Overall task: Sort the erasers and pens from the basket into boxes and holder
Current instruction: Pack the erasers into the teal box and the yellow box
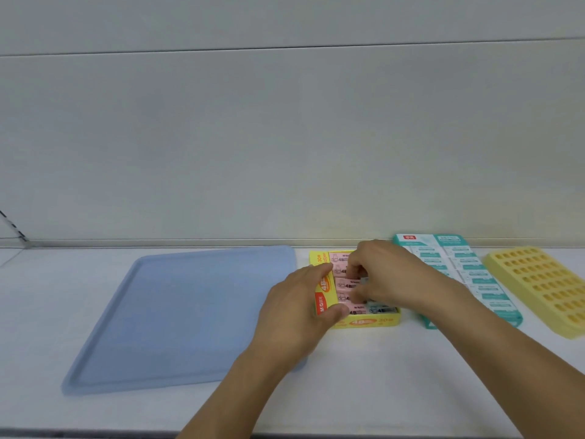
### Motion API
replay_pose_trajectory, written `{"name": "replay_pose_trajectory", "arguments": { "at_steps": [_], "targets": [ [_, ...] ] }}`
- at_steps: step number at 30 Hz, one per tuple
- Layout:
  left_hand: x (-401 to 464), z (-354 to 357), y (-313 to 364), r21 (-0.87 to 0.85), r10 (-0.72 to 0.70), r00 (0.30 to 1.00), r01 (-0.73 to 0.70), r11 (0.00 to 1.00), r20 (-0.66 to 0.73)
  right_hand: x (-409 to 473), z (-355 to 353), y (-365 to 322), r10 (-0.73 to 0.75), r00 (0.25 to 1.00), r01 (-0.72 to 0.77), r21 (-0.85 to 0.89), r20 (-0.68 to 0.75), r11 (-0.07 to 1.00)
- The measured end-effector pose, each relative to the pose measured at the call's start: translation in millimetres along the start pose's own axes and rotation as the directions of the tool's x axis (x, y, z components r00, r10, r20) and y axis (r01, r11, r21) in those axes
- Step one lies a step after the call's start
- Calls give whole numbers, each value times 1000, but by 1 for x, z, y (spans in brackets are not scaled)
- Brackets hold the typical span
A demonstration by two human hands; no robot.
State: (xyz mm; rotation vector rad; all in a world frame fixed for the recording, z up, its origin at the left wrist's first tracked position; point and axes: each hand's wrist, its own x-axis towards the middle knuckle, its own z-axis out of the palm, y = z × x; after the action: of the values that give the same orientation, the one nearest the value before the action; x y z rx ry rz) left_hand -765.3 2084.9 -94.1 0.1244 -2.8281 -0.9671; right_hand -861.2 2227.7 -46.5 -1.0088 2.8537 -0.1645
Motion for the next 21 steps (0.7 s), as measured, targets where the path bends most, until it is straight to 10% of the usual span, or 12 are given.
{"name": "replay_pose_trajectory", "arguments": {
  "at_steps": [5,10,17,21],
  "targets": [
    [0,0,-2,-19,23,1000,-23,1000,-15,-16,11,4,-30,972,60,125,-232,990],
    [1,-5,-4,-68,65,998,-63,996,20,-24,45,3,-105,989,91,132,105,987],
    [-2,-48,-42,-254,-29,998,14,967,-56,-25,40,4,-85,992,53,291,97,955],
    [-19,-66,-52,-65,-51,993,58,996,104,-25,38,-2,35,980,76,525,-197,847]
  ]
}}
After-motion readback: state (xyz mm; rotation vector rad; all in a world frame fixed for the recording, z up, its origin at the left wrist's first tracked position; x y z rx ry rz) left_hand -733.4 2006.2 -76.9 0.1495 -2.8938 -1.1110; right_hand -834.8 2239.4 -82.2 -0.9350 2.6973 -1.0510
